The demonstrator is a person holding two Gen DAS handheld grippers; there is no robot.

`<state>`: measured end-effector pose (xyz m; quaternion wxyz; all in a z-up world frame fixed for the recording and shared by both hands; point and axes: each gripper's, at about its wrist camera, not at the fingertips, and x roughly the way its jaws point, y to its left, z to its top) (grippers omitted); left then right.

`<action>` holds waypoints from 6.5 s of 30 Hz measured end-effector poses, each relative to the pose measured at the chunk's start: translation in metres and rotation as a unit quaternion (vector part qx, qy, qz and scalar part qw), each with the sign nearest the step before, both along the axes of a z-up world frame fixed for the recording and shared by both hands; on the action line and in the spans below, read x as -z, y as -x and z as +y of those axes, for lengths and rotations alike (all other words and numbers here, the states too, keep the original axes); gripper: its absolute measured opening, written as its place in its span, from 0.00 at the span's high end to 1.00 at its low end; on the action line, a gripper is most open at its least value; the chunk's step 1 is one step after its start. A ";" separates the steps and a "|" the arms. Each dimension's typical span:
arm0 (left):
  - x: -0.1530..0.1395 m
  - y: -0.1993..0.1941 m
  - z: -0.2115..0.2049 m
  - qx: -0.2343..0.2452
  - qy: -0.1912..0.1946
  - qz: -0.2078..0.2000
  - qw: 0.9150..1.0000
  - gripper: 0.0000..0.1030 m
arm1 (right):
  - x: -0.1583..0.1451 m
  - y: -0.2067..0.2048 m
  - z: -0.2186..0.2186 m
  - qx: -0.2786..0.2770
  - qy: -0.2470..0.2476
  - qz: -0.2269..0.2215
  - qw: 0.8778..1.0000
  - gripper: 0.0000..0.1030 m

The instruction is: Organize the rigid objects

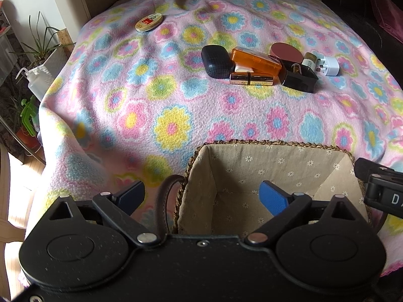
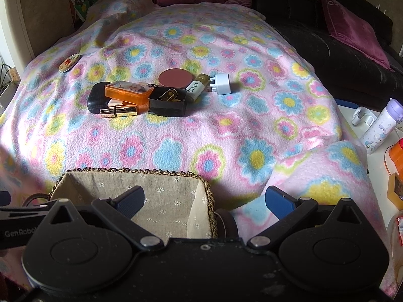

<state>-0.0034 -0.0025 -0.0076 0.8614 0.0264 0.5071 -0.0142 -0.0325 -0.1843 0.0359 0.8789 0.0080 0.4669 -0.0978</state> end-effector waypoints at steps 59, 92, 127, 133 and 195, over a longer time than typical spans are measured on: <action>0.043 -0.233 -0.013 0.022 -0.019 0.052 0.998 0.08 | 0.087 -0.257 -0.092 0.072 -0.031 0.034 0.996 0.17; 0.045 -0.254 0.047 -0.077 0.039 0.078 0.993 0.36 | 0.071 -0.247 -0.104 0.085 -0.068 0.003 0.994 0.35; 0.017 -0.237 0.004 -0.050 0.031 0.056 0.997 0.17 | 0.042 -0.223 -0.090 0.050 -0.125 -0.006 0.991 0.64; -0.007 -0.179 -0.005 -0.026 0.026 0.043 0.998 0.17 | 0.017 -0.159 -0.065 0.023 -0.157 0.004 0.987 0.64; 0.017 -0.007 -0.008 0.020 0.021 0.083 0.996 0.17 | 0.012 0.012 0.021 -0.048 -0.068 0.120 0.989 0.63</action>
